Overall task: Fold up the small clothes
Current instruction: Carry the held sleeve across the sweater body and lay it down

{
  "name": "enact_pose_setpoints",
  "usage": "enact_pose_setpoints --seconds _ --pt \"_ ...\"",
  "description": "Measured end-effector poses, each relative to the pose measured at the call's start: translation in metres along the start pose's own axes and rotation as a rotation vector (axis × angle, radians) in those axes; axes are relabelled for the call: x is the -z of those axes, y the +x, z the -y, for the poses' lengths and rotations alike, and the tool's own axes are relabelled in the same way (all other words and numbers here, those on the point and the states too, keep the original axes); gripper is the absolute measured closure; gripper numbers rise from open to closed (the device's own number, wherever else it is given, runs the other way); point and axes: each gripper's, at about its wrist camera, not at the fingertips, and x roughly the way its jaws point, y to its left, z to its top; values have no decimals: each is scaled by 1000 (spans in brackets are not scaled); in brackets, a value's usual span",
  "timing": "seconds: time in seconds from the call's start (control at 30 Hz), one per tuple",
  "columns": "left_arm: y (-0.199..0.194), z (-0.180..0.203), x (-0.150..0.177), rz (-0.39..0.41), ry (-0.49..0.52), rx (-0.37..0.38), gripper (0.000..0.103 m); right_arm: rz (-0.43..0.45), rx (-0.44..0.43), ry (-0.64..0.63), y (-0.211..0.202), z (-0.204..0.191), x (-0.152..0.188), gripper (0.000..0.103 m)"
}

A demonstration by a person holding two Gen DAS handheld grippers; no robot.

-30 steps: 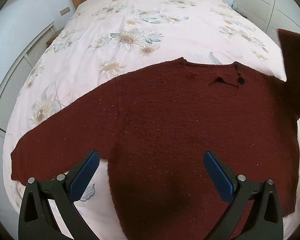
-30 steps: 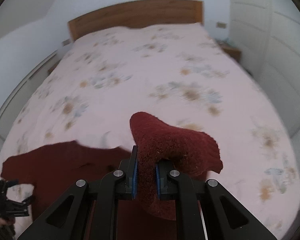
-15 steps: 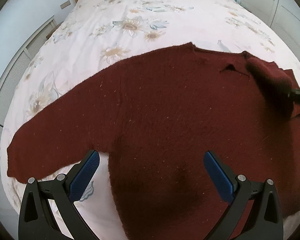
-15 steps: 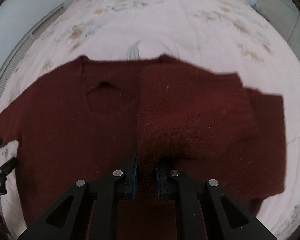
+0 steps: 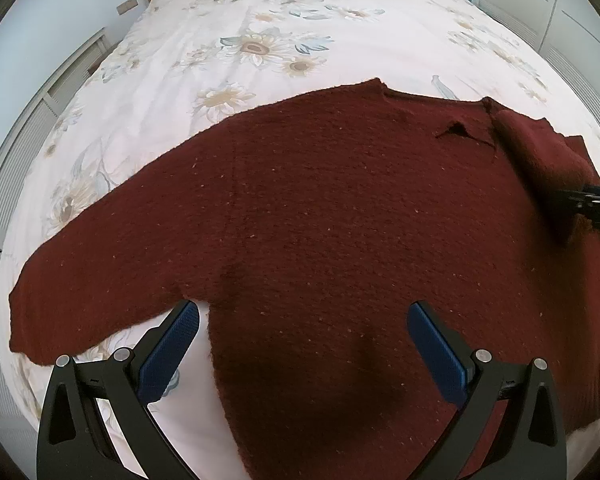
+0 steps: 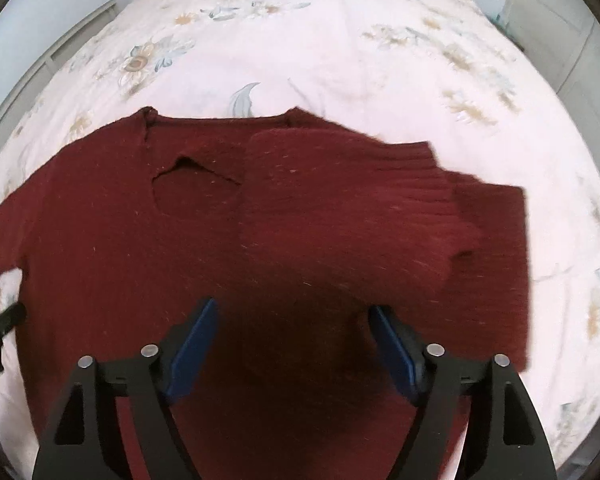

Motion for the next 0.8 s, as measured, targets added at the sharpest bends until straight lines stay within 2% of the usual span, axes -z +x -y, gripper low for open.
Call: enact_pose_setpoints --seconds 0.1,0.33,0.47,0.63,0.8 --pt "1 4 -2 -8 12 -2 1 7 19 -4 -12 13 8 24" --pt "3 25 -8 -4 63 8 1 30 93 91 -32 67 41 24" --pt "5 58 -21 12 146 0 1 10 120 168 -32 102 60 24" --pt "6 110 -46 30 246 72 1 7 137 235 -29 130 78 24" --pt "6 168 -73 51 353 93 1 7 130 280 -24 147 88 24"
